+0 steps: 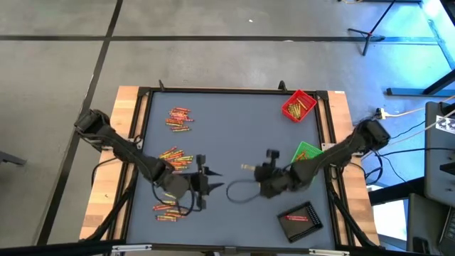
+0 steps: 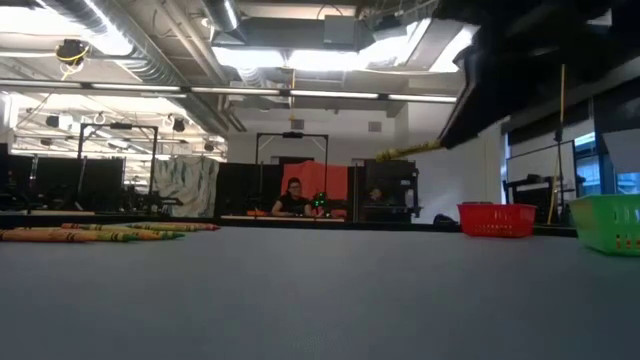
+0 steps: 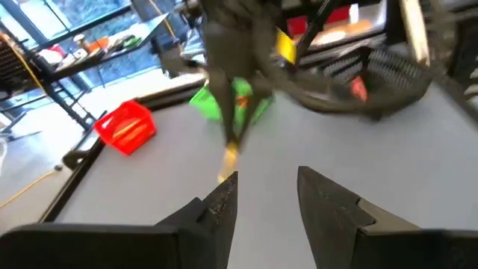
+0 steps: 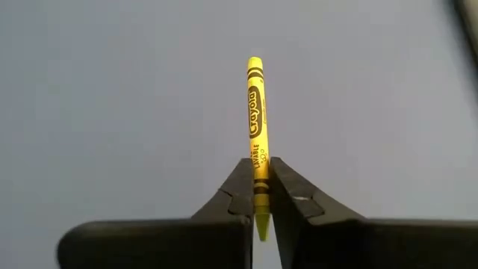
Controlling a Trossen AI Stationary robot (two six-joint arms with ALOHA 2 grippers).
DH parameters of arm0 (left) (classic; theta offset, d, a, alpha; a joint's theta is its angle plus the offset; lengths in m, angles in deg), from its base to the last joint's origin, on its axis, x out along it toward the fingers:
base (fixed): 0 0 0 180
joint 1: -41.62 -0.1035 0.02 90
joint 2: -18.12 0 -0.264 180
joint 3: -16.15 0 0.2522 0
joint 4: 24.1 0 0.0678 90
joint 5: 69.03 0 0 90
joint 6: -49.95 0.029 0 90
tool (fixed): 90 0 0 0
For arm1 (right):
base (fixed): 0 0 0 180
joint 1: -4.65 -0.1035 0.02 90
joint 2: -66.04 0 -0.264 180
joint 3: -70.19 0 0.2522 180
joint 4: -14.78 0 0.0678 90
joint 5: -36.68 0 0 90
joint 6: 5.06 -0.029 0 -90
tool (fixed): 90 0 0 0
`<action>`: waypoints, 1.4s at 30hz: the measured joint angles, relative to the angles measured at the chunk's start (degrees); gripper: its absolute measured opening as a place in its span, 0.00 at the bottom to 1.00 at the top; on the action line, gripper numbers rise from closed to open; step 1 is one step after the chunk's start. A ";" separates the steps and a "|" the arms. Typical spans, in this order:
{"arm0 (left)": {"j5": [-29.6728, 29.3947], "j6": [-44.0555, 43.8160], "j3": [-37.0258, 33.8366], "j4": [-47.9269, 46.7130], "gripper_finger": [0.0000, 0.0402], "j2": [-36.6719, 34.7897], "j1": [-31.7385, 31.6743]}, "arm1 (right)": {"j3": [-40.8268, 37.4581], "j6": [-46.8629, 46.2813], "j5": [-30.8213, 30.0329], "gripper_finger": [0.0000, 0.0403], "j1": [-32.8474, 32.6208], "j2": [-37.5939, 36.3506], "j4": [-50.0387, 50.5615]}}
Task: Sort crayons
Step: Put the light green crayon into the red bin
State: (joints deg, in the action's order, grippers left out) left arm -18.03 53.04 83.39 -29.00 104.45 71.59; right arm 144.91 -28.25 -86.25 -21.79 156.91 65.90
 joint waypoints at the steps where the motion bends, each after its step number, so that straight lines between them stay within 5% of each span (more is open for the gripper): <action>1: 0.63 0.56 -0.91 0.70 0.31 -0.04 -0.79 | -0.23 -0.32 -0.50 0.06 1.42 -1.18 1.92; 14: 7.73 2.04 -17.63 5.93 0.31 -15.81 -9.96 | -12.99 -0.30 -3.87 0.05 30.07 -18.99 9.16; 26: 4.58 12.02 -21.41 5.86 0.31 -24.48 -15.47 | -22.11 3.34 -0.69 0.06 58.05 -20.91 -1.88; 37: 4.11 17.76 -21.46 7.13 0.31 -24.46 -20.40 | -22.24 7.06 3.52 0.07 64.87 -20.48 -7.61; 42: 4.14 20.61 -21.46 7.86 0.31 -24.46 -22.41 | -22.24 8.34 3.54 0.23 64.70 -20.48 -8.00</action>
State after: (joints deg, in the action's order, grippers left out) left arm -13.89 73.66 61.94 -21.13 79.99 49.18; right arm 122.67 -19.91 -82.71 42.91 136.43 57.90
